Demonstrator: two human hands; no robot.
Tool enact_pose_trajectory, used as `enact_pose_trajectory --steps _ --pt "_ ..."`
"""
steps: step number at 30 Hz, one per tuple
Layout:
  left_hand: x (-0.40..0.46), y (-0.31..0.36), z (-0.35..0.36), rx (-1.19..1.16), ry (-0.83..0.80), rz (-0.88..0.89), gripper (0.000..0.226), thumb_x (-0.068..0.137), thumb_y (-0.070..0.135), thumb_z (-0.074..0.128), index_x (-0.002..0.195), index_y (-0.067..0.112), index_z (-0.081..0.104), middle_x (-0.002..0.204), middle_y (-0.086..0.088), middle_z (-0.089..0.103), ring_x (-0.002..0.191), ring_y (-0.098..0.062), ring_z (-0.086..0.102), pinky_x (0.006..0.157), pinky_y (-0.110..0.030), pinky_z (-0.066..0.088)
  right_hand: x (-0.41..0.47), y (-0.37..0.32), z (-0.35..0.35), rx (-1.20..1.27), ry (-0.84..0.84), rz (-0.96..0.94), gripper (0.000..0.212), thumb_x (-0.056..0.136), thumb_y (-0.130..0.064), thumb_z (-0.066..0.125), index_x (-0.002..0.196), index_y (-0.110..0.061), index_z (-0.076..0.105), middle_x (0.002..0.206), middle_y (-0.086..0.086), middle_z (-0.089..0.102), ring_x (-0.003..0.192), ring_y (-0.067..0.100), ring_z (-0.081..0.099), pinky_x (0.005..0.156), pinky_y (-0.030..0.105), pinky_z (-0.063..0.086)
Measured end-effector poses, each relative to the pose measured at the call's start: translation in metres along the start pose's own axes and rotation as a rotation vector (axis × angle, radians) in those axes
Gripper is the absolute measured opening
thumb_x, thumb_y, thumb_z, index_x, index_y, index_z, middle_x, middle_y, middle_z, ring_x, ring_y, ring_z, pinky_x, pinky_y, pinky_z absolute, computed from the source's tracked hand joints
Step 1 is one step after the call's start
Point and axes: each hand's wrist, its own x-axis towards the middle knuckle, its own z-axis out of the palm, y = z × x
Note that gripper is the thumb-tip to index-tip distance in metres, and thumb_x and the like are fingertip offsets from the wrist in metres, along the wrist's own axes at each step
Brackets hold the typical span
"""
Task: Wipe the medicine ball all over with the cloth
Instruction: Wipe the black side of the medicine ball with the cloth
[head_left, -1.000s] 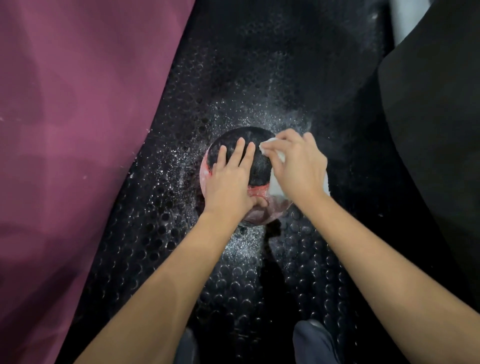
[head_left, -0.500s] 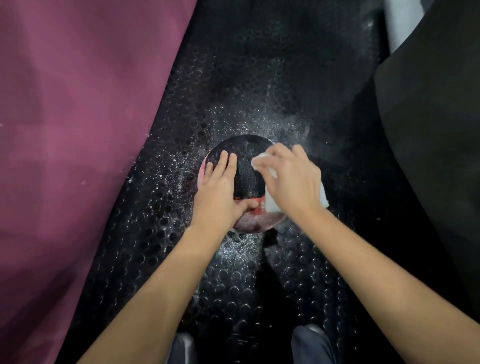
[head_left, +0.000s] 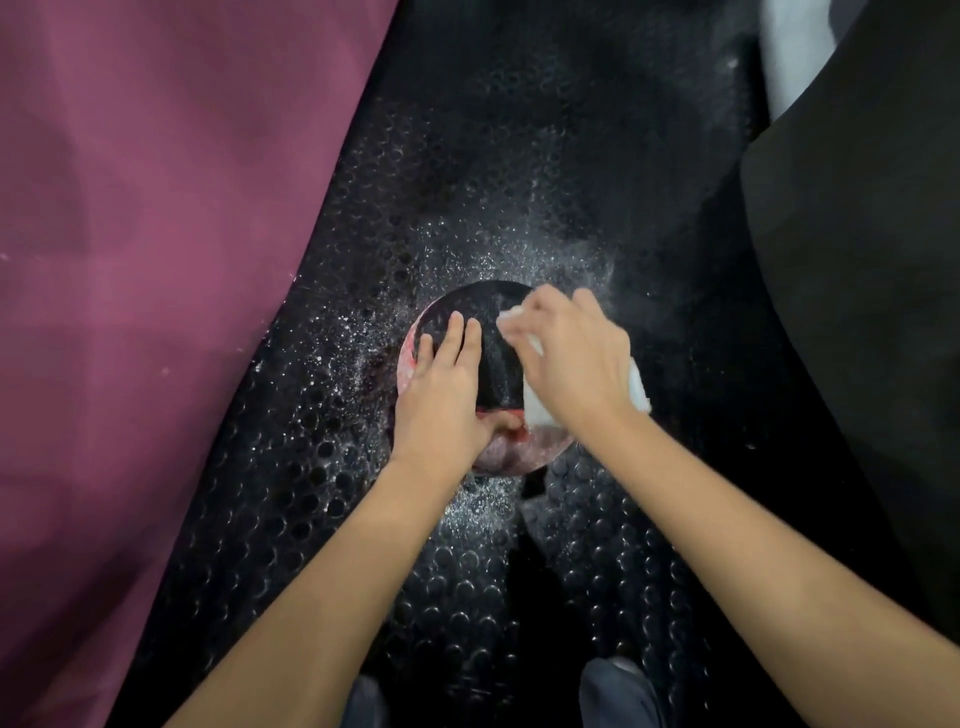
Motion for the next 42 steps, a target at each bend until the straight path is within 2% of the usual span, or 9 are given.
enact_pose_trajectory --steps 3,7,12,21,26,31,36,40,42 --pt "-0.004 -0.004 0.003 0.016 -0.006 0.009 0.108 0.082 0.051 0.067 0.155 0.016 -0.004 0.163 0.002 -0.006 0.15 -0.027 -0.001 0.121 -0.043 0.014 -0.013 0.0 -0.002 -0.034 -0.035 -0.084 0.014 0.091 -0.031 0.061 0.087 -0.033 0.074 0.091 -0.011 0.062 0.08 0.018 0.048 0.045 0.019 0.02" --pt "-0.011 -0.004 0.013 0.055 0.004 0.039 0.109 0.083 0.05 0.067 0.154 0.017 -0.008 0.163 0.003 -0.01 0.15 -0.028 -0.003 0.122 -0.041 0.013 0.03 0.011 -0.005 0.0 -0.106 0.098 0.021 0.098 -0.032 0.05 0.099 -0.036 0.07 0.112 -0.011 0.059 0.102 0.018 0.047 0.063 0.03 0.034" --pt "-0.016 -0.009 0.014 0.051 0.003 0.042 0.108 0.084 0.05 0.065 0.154 0.017 -0.009 0.162 0.004 -0.012 0.15 -0.026 -0.007 0.122 -0.039 0.012 -0.012 -0.001 -0.006 -0.028 -0.112 -0.07 0.02 0.097 -0.034 0.051 0.098 -0.035 0.071 0.105 -0.012 0.06 0.089 0.015 0.044 0.049 0.023 0.024" --pt "-0.011 -0.005 0.013 0.036 0.011 0.042 0.107 0.084 0.049 0.067 0.155 0.016 -0.006 0.163 0.004 -0.008 0.15 -0.026 -0.004 0.121 -0.038 0.015 -0.007 -0.006 -0.005 -0.024 -0.101 -0.066 0.023 0.098 -0.035 0.048 0.1 -0.035 0.071 0.105 -0.012 0.06 0.094 0.017 0.046 0.052 0.025 0.027" --pt "-0.011 0.0 0.014 0.058 0.019 0.064 0.109 0.082 0.052 0.066 0.155 0.016 -0.007 0.163 0.003 -0.009 0.15 -0.027 -0.003 0.12 -0.037 0.014 0.03 0.005 -0.002 0.037 -0.132 0.131 0.021 0.097 -0.033 0.05 0.1 -0.036 0.07 0.112 -0.013 0.059 0.101 0.017 0.047 0.065 0.03 0.036" --pt "-0.011 -0.006 0.011 0.023 0.008 0.047 0.11 0.08 0.051 0.069 0.155 0.017 -0.004 0.163 0.004 -0.006 0.15 -0.024 -0.003 0.121 -0.037 0.016 -0.005 -0.006 -0.008 -0.029 -0.146 -0.063 0.024 0.099 -0.037 0.046 0.106 -0.037 0.068 0.11 -0.013 0.057 0.097 0.016 0.045 0.058 0.027 0.031" --pt "-0.012 -0.007 0.008 -0.01 -0.007 0.054 0.111 0.078 0.05 0.07 0.155 0.02 -0.004 0.162 0.007 -0.008 0.15 -0.022 -0.005 0.119 -0.035 0.013 0.031 0.006 -0.004 0.047 -0.149 0.133 0.02 0.097 -0.034 0.051 0.101 -0.037 0.07 0.113 -0.013 0.059 0.105 0.018 0.048 0.067 0.03 0.036" --pt "-0.011 -0.02 -0.001 -0.073 -0.014 0.004 0.115 0.072 0.051 0.074 0.155 0.021 0.0 0.162 0.009 -0.003 0.15 -0.019 -0.002 0.118 -0.037 0.019 0.003 -0.009 -0.008 0.024 -0.173 -0.067 0.021 0.098 -0.037 0.048 0.102 -0.039 0.069 0.108 -0.015 0.056 0.097 0.011 0.043 0.058 0.026 0.031" --pt "-0.011 -0.026 -0.006 -0.124 -0.019 -0.003 0.115 0.071 0.048 0.075 0.155 0.021 0.003 0.162 0.009 -0.002 0.15 -0.019 -0.001 0.119 -0.039 0.017 -0.011 -0.002 -0.008 0.174 -0.081 0.036 0.019 0.095 -0.041 0.052 0.101 -0.041 0.069 0.108 -0.019 0.057 0.092 0.005 0.04 0.057 0.025 0.029"
